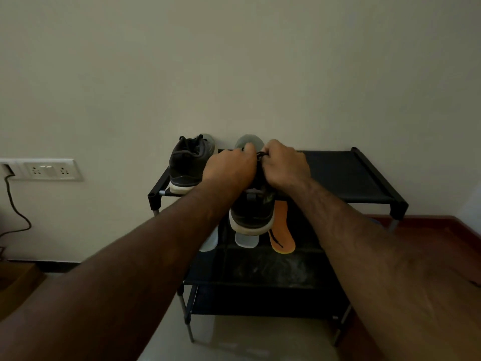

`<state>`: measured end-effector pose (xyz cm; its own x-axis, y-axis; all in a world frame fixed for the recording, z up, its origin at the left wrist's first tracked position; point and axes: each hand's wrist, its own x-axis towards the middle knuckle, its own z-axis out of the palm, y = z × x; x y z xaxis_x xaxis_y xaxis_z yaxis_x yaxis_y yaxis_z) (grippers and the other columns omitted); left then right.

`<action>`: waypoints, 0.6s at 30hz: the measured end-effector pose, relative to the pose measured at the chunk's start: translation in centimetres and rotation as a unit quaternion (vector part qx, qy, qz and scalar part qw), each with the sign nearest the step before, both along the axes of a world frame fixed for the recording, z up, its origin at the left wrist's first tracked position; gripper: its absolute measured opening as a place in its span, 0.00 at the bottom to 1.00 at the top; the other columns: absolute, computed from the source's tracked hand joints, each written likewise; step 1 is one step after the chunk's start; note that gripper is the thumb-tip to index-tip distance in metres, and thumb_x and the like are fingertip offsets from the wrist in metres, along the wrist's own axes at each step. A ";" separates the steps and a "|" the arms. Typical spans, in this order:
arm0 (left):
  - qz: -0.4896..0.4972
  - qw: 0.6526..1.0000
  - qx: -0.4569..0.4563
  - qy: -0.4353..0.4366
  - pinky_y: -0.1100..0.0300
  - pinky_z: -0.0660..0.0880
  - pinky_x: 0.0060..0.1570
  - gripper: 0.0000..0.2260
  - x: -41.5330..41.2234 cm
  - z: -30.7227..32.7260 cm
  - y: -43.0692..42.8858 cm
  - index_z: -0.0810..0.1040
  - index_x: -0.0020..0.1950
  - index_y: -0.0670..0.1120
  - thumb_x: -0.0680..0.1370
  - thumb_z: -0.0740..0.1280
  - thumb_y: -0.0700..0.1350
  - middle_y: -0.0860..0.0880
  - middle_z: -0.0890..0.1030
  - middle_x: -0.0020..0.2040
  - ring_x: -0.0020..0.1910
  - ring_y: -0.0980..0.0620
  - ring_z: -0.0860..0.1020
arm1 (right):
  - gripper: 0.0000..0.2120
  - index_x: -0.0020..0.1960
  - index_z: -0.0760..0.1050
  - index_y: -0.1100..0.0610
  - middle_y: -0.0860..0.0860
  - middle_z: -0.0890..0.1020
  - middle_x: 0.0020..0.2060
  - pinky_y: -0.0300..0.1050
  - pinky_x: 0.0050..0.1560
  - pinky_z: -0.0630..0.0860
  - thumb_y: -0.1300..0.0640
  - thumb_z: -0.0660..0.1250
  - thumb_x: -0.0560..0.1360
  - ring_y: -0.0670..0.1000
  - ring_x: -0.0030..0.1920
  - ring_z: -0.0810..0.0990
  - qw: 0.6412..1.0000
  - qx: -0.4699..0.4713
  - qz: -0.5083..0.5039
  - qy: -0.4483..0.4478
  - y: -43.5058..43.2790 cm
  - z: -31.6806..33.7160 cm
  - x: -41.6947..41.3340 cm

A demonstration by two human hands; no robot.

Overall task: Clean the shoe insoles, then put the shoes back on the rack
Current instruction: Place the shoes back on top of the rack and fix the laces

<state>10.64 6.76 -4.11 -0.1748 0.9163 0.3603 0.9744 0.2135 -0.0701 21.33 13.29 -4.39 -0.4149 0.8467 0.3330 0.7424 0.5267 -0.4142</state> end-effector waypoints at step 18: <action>0.109 0.968 0.050 -0.219 0.47 0.80 0.55 0.12 -1.5 -1.2 0.6 0.74 0.48 0.50 0.84 0.57 0.54 0.45 0.81 0.48 0.47 0.42 0.82 | 0.09 0.61 0.73 0.50 0.50 0.82 0.47 0.47 0.43 0.69 0.51 0.62 0.82 0.54 0.46 0.81 0.992 0.116 0.035 0.036 -1.8 -1.9 0.2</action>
